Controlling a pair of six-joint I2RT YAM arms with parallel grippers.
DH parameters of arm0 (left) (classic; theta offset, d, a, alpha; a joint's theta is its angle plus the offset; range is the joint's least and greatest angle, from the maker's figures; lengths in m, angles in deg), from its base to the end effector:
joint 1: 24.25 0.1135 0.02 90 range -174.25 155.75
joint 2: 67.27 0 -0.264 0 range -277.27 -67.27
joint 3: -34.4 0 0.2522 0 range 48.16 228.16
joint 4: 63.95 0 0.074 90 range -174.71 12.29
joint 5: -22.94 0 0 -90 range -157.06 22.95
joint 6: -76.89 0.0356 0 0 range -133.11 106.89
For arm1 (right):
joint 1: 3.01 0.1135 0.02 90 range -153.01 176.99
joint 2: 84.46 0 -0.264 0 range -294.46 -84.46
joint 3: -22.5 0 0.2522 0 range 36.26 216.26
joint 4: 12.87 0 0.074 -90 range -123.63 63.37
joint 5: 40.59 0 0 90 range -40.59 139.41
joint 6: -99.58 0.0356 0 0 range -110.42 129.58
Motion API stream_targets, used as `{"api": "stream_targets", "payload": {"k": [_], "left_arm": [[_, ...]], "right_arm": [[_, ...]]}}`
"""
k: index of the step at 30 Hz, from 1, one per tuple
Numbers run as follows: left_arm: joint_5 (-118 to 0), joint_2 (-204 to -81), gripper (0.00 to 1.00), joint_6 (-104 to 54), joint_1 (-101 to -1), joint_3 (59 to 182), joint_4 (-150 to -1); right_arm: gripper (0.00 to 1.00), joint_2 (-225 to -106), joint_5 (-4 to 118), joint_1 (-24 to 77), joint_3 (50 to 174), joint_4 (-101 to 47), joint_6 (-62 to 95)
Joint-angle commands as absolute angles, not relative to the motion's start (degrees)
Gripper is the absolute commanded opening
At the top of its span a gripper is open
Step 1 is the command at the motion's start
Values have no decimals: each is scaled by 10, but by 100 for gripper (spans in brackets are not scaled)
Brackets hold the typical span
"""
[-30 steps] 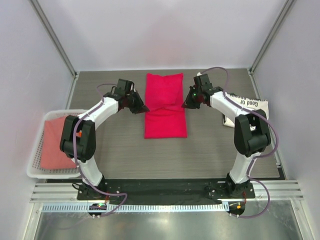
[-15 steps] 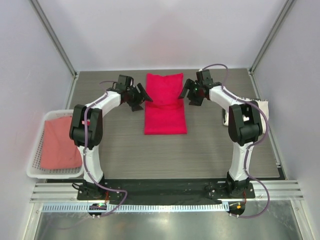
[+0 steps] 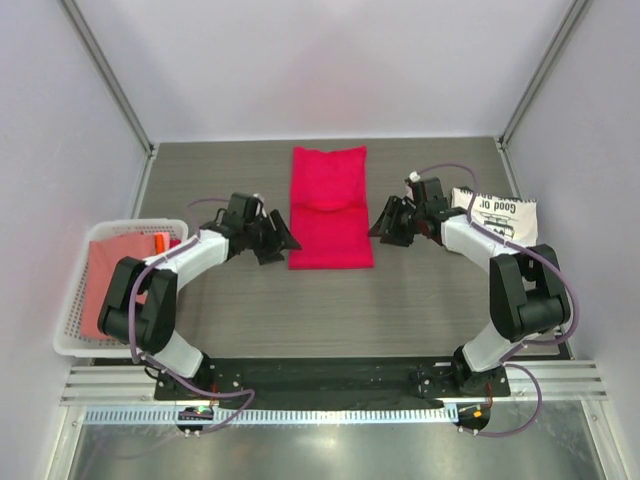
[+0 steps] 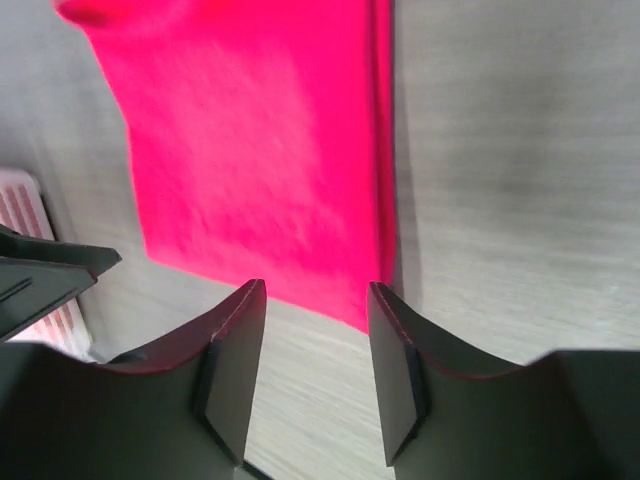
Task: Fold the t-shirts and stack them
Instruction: Fold the tshirt
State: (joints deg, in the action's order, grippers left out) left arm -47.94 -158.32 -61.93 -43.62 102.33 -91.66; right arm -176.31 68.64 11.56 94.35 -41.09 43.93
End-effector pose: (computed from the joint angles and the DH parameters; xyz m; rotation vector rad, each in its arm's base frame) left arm 0.3025 -0.1187 0.1950 -0.5135 2.5706 -0.8868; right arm 0.3234 0.0962 0.2109 0.2703 2.4916 0.7809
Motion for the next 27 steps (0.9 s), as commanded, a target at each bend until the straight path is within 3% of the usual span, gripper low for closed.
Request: {"api": "stream_targets", "payload": {"k": [1,3,8,12,15,19,25,27], "left_arm": [[-484,-1554,59,-623,-452,972,-862],[-488,-1555,52,-624,-452,951,-851],[-488,-1564,59,-622,-451,939,-844],[-494,-1569,60,-621,-452,934,-846],[-490,-1581,56,-621,-452,934,-841],[-481,-1601,46,-626,-452,933,-833],[-488,-1605,45,-624,-452,923,-831],[-492,-1607,45,-625,-452,918,-830]], "right_arm": [[50,-1763,748,121,890,-382,450],[49,-1766,751,122,869,-369,452],[57,-1770,753,123,847,-358,451],[56,-1782,758,125,830,-345,452],[52,-1794,762,126,828,-333,458],[39,-1815,762,127,827,-318,463],[29,-1830,755,127,831,-304,462],[14,-1830,751,127,833,-305,459]]}}
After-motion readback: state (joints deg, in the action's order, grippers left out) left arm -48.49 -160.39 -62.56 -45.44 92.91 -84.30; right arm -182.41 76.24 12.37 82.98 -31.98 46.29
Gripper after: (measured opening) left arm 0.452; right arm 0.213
